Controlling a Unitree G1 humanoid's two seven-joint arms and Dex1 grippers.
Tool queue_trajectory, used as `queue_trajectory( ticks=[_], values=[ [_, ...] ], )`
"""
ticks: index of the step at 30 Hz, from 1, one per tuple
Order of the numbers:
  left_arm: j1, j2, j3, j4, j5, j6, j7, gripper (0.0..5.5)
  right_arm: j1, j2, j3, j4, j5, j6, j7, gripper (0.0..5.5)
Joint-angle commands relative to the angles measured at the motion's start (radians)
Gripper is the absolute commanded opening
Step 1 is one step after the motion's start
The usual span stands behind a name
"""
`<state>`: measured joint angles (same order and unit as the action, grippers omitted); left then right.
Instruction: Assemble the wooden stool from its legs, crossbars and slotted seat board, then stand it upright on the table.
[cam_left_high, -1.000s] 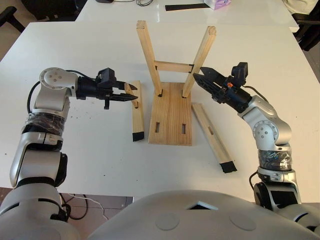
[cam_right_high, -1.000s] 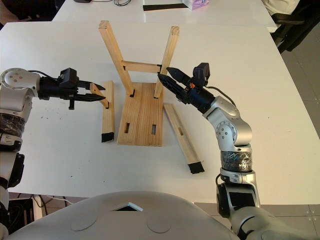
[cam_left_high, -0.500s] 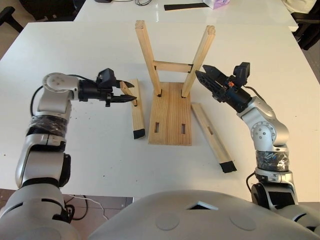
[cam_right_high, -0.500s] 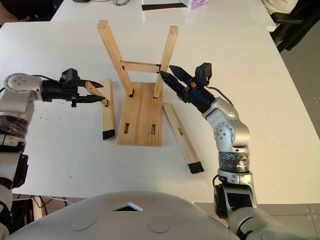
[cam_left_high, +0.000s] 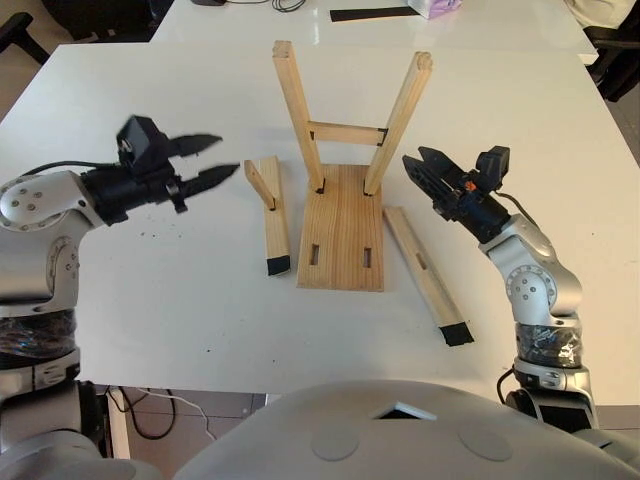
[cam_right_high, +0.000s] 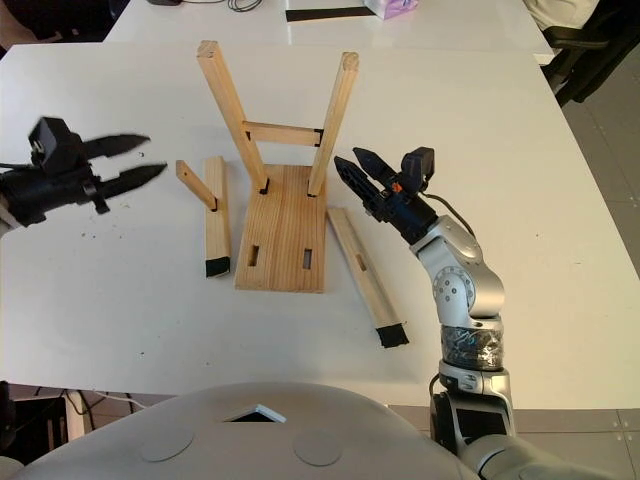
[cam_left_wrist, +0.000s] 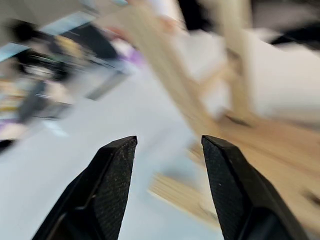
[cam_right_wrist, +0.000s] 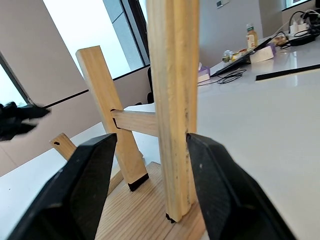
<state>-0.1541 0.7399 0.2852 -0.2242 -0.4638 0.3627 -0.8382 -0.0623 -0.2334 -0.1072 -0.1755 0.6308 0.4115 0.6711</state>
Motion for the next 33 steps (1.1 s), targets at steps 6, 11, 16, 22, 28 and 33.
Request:
queue_trajectory(
  ticks=[6,11,16,22,28,33],
  values=[
    [0.032,-0.538,-0.077,-0.278,0.036,0.155,0.711,2.41,-0.032,-0.050,-0.029,-0.011,0.036,0.070,-0.002,2.57],
    [-0.016,-0.643,-0.137,-0.275,0.086,0.146,0.836,2.41,-0.044,-0.045,-0.007,-0.011,0.038,0.083,-0.011,2.57],
    [-0.079,-0.642,-0.124,-0.224,0.146,0.086,0.871,2.41,-0.057,-0.036,0.014,-0.001,0.038,0.083,-0.007,2.57],
    [-0.091,-0.655,-0.131,-0.213,0.145,0.068,0.864,2.41,-0.045,-0.030,0.021,-0.001,0.036,0.073,-0.013,2.57],
    [-0.083,-0.644,-0.158,-0.164,0.180,0.096,0.864,2.41,-0.043,-0.025,0.025,-0.001,0.033,0.072,-0.018,2.57],
    [-0.034,-0.634,-0.197,-0.002,0.220,0.188,0.858,2.41,-0.062,-0.016,0.027,0.025,0.019,0.067,-0.030,2.57]
  ],
)
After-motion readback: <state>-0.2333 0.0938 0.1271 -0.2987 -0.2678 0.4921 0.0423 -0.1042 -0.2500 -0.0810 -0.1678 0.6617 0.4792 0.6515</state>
